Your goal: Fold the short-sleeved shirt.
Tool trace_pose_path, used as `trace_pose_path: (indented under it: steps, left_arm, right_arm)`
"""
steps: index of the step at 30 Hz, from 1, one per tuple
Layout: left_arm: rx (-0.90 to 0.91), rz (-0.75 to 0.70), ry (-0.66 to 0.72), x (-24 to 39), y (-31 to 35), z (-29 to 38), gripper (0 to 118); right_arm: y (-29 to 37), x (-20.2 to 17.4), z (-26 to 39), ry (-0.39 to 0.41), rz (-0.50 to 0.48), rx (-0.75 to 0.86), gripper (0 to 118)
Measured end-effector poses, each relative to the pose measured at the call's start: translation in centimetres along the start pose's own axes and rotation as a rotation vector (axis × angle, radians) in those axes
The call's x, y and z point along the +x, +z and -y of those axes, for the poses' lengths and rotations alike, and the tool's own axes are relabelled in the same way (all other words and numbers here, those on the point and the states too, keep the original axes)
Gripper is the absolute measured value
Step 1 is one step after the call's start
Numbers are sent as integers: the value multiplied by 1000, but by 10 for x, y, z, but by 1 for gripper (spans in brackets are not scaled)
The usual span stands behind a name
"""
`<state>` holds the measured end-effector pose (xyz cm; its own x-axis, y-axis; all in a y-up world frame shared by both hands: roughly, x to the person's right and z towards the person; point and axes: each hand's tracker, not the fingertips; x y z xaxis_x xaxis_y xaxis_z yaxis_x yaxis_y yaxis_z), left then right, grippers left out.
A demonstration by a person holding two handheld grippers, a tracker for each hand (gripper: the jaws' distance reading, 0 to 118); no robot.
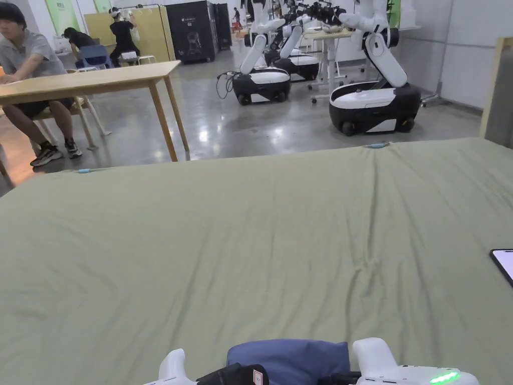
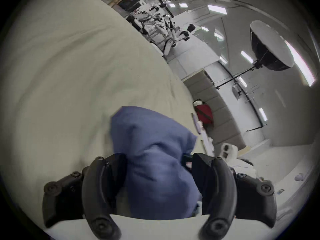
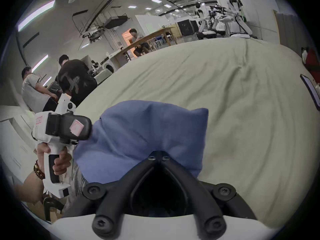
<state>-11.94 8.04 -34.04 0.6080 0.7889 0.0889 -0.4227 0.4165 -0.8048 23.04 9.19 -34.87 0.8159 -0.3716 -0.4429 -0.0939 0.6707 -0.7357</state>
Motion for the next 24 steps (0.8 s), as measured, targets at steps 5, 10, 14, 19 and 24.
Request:
trace_pose_path:
  steps: [5, 10, 14, 19, 24]
  left_arm:
    - [56, 15, 79, -19, 2, -1, 78]
    - [10, -30, -46, 3, -30, 5, 69]
    - [-7, 35, -8, 6, -38, 7, 40]
    - [-4, 54, -2, -6, -15, -5, 36]
    - [34, 12, -37, -41, 47, -43, 36]
  right_arm:
    - [0, 2, 3, -19, -9, 15, 1]
    - [-1, 2, 3, -25, -10, 11, 1]
    - [0, 2, 4, -21, 6, 9, 1]
    - [14, 5, -2, -97, -63, 26, 1]
    - [44, -7, -12, -78, -71, 109, 1]
